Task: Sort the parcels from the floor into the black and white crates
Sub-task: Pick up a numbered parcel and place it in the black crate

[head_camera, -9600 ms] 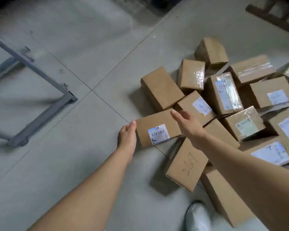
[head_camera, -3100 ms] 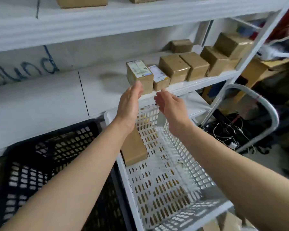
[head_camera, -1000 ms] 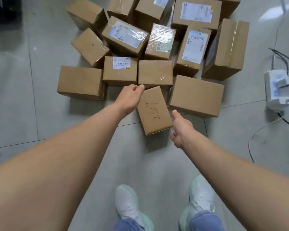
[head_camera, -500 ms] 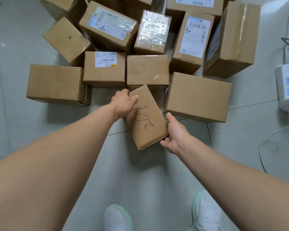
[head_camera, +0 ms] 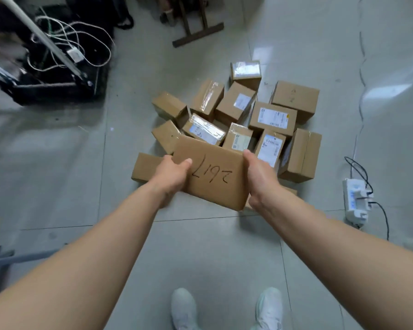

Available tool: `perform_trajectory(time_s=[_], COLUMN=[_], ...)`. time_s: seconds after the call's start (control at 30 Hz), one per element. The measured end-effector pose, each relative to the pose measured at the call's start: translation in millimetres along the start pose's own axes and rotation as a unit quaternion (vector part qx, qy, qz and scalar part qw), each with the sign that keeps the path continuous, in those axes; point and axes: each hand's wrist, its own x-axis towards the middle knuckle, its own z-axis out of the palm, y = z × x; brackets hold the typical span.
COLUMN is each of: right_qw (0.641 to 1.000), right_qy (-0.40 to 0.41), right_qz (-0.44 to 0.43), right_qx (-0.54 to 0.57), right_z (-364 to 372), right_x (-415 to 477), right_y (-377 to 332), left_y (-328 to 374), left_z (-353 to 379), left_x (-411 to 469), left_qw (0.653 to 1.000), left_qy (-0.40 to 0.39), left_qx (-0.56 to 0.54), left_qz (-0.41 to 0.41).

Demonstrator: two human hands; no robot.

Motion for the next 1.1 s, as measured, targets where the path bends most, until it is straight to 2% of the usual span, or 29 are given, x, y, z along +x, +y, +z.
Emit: perform_trajectory(time_s=[0.13, 0.3, 0.47, 0.57, 0.67, 0.8, 0.93, 1.1], right_qw=[0.996, 0.990, 0.975, 0.975, 0.970, 0.954, 0.926, 0.884], right_qy=[-0.055, -0.071, -0.075, -0.094, -0.115, -0.161, -0.232, -0.320], right_qz=[-0.055, -0.118, -0.188, -0.190, -0.198, -0.225, -0.242, -0.233], right_qx=[-0.045, -0.042, -0.089, -0.068, -0.085, -0.118, -0.175, -0.248], right_z=[23.2, 56.2, 81.1, 92.7, 104.6, 126.8, 160.6, 198.4], right_x=[-96.7, -235.2, -354.8, -405.0, -446.7, -487.4, -528.9, -573.7], right_y=[-71.8, -148.4, -187.3, -192.1, -192.4, -188.0, -167.2, -118.0], left_y=[53.8, 112.1, 138.9, 137.3, 132.7, 111.1, 72.4, 17.7], left_z=[-74.1, -181.4, -271.9, -308.2, -336.6, -359.2, -372.5, -385.6], left_x=[-77.6, -183.4, -285.5, -337.8, -383.8, -433.4, -476.3, -525.6], left_qw=[0.998, 0.989, 0.975, 0.970, 0.957, 0.935, 0.897, 0.832], left_qy=[0.016, 0.054, 0.094, 0.129, 0.197, 0.278, 0.370, 0.447], left_qx=[-0.059, -0.131, -0.179, -0.172, -0.152, -0.168, -0.218, -0.325], left_qz=[0.014, 0.052, 0.092, 0.112, 0.146, 0.142, 0.106, 0.050])
